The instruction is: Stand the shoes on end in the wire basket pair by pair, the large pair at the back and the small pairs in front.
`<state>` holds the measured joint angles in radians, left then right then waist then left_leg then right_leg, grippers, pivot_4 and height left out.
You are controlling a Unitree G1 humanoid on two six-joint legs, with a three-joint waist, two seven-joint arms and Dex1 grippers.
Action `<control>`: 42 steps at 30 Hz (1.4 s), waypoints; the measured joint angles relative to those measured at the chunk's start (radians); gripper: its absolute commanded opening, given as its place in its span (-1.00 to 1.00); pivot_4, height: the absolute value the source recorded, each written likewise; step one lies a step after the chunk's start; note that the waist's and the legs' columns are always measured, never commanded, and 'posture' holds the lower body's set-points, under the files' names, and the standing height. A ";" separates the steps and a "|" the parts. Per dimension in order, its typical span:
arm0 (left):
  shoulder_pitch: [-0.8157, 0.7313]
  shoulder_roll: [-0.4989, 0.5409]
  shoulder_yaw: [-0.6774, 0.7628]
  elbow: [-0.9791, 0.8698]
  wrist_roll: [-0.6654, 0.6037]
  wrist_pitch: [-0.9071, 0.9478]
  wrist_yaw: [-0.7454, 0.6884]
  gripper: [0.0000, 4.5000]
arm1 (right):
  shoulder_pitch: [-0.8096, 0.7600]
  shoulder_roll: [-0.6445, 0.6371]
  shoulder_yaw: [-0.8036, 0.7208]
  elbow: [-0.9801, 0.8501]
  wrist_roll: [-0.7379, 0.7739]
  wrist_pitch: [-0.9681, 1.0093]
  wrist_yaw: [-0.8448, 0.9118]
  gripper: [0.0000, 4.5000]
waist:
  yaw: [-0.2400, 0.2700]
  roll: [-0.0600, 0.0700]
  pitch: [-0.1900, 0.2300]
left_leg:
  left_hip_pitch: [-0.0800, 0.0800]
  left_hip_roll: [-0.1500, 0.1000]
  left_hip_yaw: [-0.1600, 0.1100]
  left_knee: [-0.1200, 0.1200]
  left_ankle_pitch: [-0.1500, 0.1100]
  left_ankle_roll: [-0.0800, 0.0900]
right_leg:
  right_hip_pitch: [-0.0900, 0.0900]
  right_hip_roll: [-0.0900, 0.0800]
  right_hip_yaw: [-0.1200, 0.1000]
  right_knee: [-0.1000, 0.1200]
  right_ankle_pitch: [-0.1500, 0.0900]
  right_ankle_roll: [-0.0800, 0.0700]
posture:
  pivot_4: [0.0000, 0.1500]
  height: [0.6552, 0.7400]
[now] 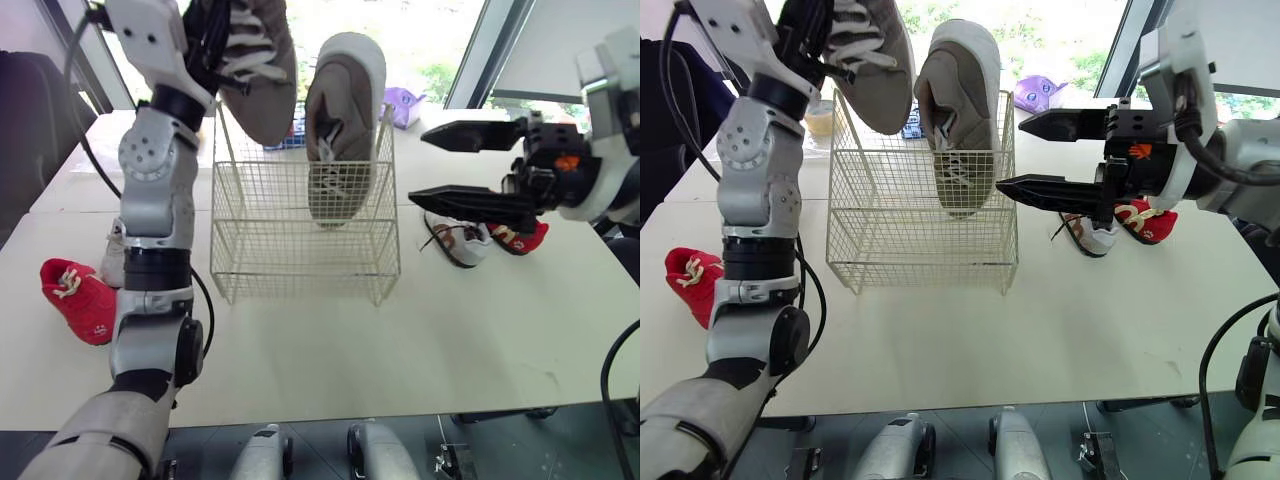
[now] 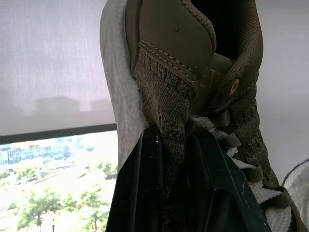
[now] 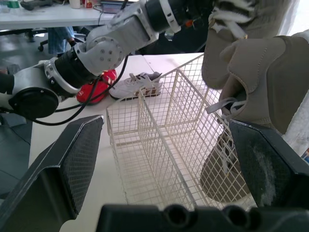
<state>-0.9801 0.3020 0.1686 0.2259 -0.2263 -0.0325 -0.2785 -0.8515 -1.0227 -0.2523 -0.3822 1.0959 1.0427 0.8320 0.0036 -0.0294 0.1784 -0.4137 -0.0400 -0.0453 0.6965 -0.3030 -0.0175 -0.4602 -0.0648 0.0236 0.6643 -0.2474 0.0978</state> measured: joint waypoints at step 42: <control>0.436 0.378 0.333 -0.573 -0.856 0.985 -0.144 0.99 | 0.041 0.158 0.099 0.109 -0.199 -0.137 -0.064 1.00 | 0.009 0.001 -0.001 | 0.002 0.000 -0.002 0.001 0.000 0.000 | 0.005 -0.001 0.000 -0.002 0.000 0.000 | 1.00 1.00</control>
<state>-0.5438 0.6801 0.5017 -0.3476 -1.0824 0.9528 -0.4229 -0.8100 -0.8643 -0.1536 -0.2728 0.8969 0.9061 0.7682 0.0122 -0.0280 0.1774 -0.4115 -0.0404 -0.0471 0.6975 -0.3031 -0.0176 -0.4554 -0.0654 0.0231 0.6626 -0.2473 0.0980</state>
